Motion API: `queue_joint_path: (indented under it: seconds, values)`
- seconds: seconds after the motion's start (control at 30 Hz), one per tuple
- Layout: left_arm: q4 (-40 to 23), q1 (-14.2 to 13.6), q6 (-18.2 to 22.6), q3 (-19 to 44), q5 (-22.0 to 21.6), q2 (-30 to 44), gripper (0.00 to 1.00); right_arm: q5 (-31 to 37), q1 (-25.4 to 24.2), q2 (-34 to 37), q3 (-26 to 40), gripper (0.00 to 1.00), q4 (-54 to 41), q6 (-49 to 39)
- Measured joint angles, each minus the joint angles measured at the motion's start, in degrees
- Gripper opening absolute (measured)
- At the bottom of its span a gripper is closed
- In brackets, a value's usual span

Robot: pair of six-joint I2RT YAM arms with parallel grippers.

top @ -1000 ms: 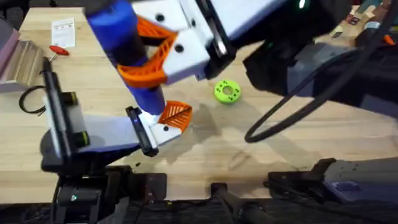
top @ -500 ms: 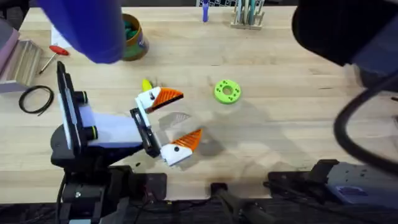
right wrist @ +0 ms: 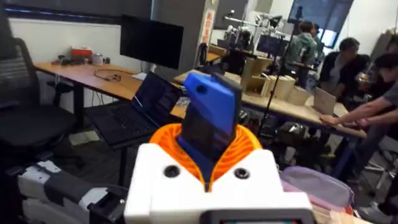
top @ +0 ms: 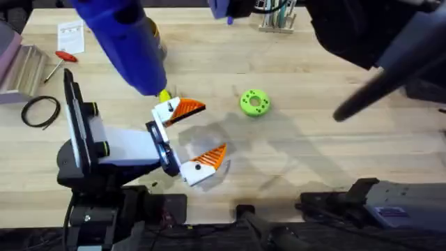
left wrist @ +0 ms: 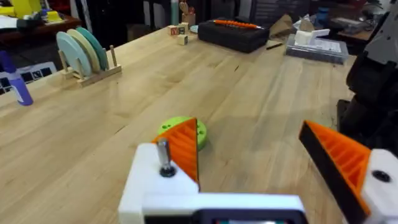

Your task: Pick up the gripper from the table and insert it into the empty holder that is missing its gripper. Then pick up a screw, insert it into the mounting hole, and use the screwdriver to tighten it. Finally, clean up the table by picking up the vegetable and placing it into the bucket.

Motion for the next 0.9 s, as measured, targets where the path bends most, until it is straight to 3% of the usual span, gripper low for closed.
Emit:
queue_joint_path:
  seconds: [0.17,0.33,0.6,0.9]
  values:
    - [0.0,0.0,0.0,0.0,0.0,0.0,0.987,0.3,-1.4,0.0,0.0,0.021,-5.2,-2.3]
    - [0.0,0.0,0.0,0.0,0.0,0.0,0.987,4.1,-6.2,0.0,0.0,0.021,-22.5,-6.4]
    - [0.0,0.0,0.0,0.0,0.0,0.0,0.987,25.8,-16.5,-0.1,2.9,0.021,-58.7,-21.1]
    - [0.0,0.0,0.0,0.0,0.0,0.0,0.987,41.3,-31.1,-2.5,6.9,0.021,-77.7,-30.8]
